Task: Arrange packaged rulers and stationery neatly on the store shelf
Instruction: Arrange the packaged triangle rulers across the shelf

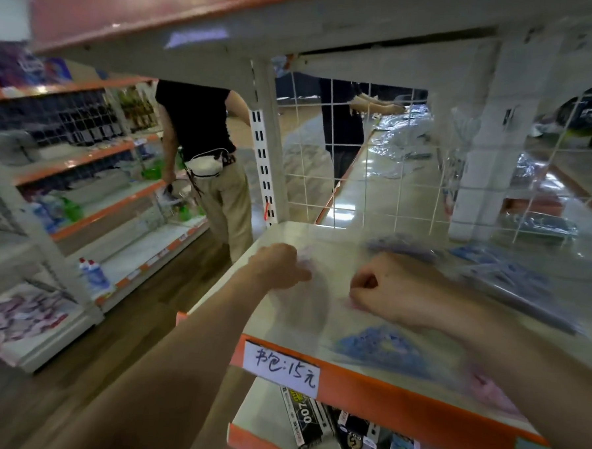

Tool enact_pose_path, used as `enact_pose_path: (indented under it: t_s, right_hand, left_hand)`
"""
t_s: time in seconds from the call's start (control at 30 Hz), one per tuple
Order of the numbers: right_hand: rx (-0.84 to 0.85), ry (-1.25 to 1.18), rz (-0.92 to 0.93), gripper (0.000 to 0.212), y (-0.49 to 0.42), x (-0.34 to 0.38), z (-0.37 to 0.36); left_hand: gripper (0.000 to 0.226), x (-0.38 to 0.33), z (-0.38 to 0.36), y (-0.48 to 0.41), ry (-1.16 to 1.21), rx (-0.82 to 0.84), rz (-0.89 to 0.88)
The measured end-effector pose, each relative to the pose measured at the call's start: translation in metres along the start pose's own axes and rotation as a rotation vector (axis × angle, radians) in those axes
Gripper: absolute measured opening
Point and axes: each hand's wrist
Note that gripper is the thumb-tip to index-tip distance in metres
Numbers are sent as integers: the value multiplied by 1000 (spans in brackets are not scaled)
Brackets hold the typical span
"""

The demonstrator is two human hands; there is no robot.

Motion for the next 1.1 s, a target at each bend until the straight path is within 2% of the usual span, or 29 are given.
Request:
enact_pose_path:
  t_s: [0.07,0.2,0.3,0.4,0.5,0.63,0.8,1.1]
  right_hand:
    - [-37,-30,8,15,-12,6,-4]
    - [-70,-56,25,23,-36,13,-10]
    - [-33,-41,45,37,-55,14,-15]
    - [-12,26,43,43,-68,16,-23]
    - [-12,122,36,41,-76,20,-37]
    - [65,132,26,39,-83,25,-52]
    - [68,152,93,23,-83,27,-49]
    - [23,46,113,28,-87,20,-59]
  left_hand:
    - [41,1,4,4,-38,-8,-39]
    - [35,12,9,14,52,-10,-84]
    - [46,21,8,20,109,32,-122]
    - [54,27,8,23,206,17,-122]
    - [55,30,6,20,161,31,-124]
    - [55,33,7,14,69,66,-122]
    - [56,29,14,10,67,94,-113]
    - [51,35,9,17,105,-9,-106]
Point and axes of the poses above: each hand's wrist, its own y-axis away from the middle knuckle, its own z-axis out of the back of the hand, x = y × z, and after that the axes turned 8 degrees about -y, right-handed
